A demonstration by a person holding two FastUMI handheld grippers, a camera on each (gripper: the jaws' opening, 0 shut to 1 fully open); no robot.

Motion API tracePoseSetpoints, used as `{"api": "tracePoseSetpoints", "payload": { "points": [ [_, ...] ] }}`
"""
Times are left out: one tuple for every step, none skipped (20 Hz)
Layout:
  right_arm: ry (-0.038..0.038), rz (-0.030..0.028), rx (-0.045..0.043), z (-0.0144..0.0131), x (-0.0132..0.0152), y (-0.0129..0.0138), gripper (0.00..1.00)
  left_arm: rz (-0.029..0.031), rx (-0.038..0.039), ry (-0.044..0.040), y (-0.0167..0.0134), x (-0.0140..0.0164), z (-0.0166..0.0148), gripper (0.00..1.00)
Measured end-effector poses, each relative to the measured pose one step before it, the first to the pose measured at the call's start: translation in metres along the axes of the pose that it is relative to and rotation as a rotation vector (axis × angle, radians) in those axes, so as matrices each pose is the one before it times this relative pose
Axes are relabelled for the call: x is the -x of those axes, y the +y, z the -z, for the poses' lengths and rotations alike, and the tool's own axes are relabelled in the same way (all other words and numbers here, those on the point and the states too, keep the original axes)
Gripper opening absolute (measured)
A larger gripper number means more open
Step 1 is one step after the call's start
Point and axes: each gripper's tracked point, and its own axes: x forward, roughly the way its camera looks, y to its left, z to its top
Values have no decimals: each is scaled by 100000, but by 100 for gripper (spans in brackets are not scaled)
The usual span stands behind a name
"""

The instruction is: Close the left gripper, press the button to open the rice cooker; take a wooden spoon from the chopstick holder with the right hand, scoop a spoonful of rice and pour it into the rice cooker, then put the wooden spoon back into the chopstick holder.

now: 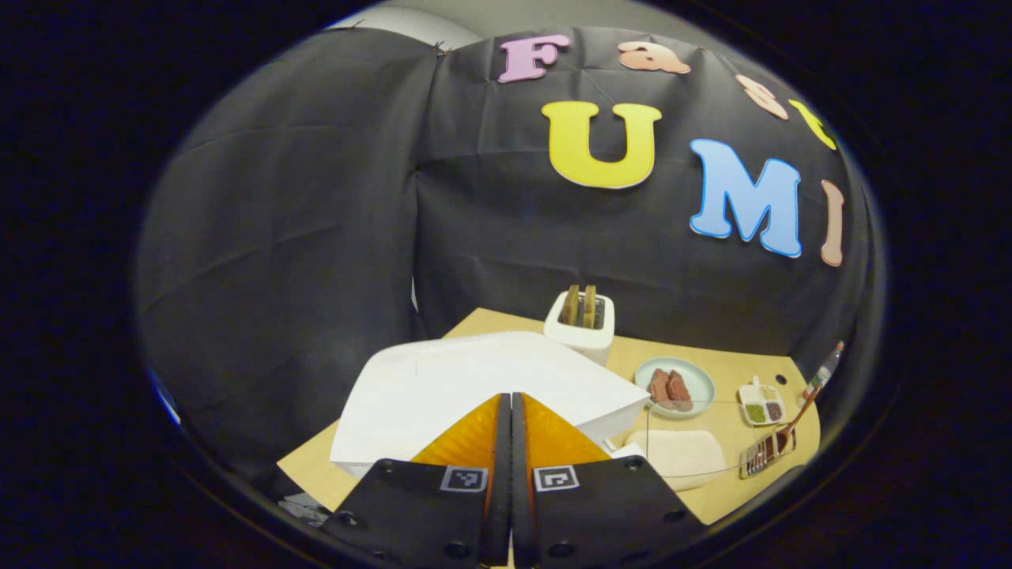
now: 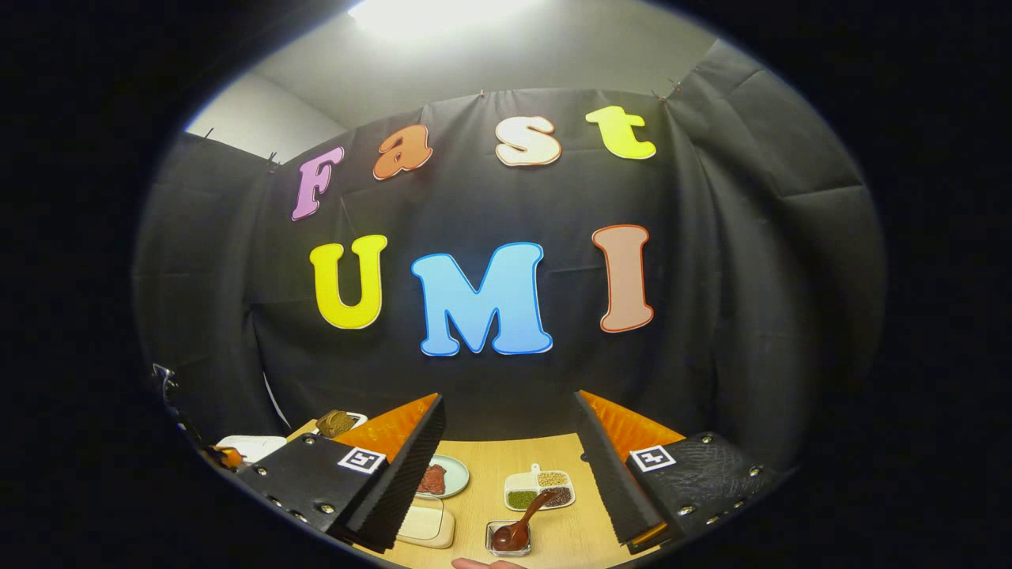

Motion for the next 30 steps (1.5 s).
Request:
{"api": "tracePoseSetpoints", "payload": {
  "points": [
    [-407,122,171,-138,4,-137,97,260,909,-3187,201,176,-1543,8],
    [-324,133,249,-58,19,-94,97,458,810,-3856,-119,106,-1572,12],
    [-241,100,24,-107,-26,-114,97,-514,328,-3492,163,108,-1447,28],
    [-199,190,-183,22,-9,-164,97,-381,-638,-3411,139,16,-1355,39],
    [63,302,-285,-89,-12,-126,97,47,-600,-2483,139,-157,-1147,47],
    [116,216,-421,71,56,-125,97,863,60,-1447,-315,243,-850,58],
    [-8,256,-535,5,-17,-96,97,456,430,-1190,-131,31,-935,69],
    [48,321,-474,132,22,-160,97,-336,458,-1290,124,29,-672,80],
    [-21,162,-237,-16,59,-38,97,183,700,-1191,-39,347,-955,84],
    [111,456,14,158,43,-102,97,379,686,-1253,-78,258,-384,84],
    [414,382,158,93,-75,-91,97,292,377,-1086,-104,333,-467,84],
    [193,273,54,92,49,-14,97,702,-14,-1570,-169,525,-487,85],
    [-319,331,-69,-150,-24,50,97,907,-480,-1492,-219,367,-606,85],
    [-535,425,-5,-237,139,-6,97,574,-488,-1226,-61,322,-559,85],
    [-460,488,-3,-158,93,48,97,879,-267,-1043,-167,422,-637,87],
    [-395,259,24,-121,-31,216,97,855,37,-1189,-8,336,-444,89],
    [-169,248,220,-95,64,232,97,1009,532,-1220,-194,313,-586,89],
    [-251,308,448,-11,123,237,97,1105,1123,-861,-225,308,-420,91],
    [-337,517,603,-168,112,152,97,1624,1466,-1190,-300,318,-474,92],
    [-431,708,592,2,155,175,97,1986,941,-1165,-454,411,-326,94],
    [-319,634,613,-18,144,201,97,1721,228,-1175,-202,313,-453,95],
    [81,902,742,141,108,186,97,1320,-212,-720,-139,184,-22,97],
    [81,665,314,81,158,173,97,1516,-592,-594,-173,155,-290,99],
    [-262,380,188,68,267,221,97,1468,-609,-980,-418,14,-286,97],
    [-483,733,303,0,226,143,97,1538,-123,-695,-340,-41,-357,95],
    [8,548,212,230,252,38,97,1908,584,-35,-512,-132,-165,94],
    [119,300,-303,223,192,74,97,2007,747,-708,-535,1,-356,99],
    [399,212,-43,238,302,-13,97,1451,458,-840,-449,2,-228,99],
    [-3,68,465,159,178,-55,97,1241,416,-428,-396,9,-291,99],
    [-363,450,607,85,58,-340,97,1199,218,-354,-585,69,-198,99]
  ]
}}
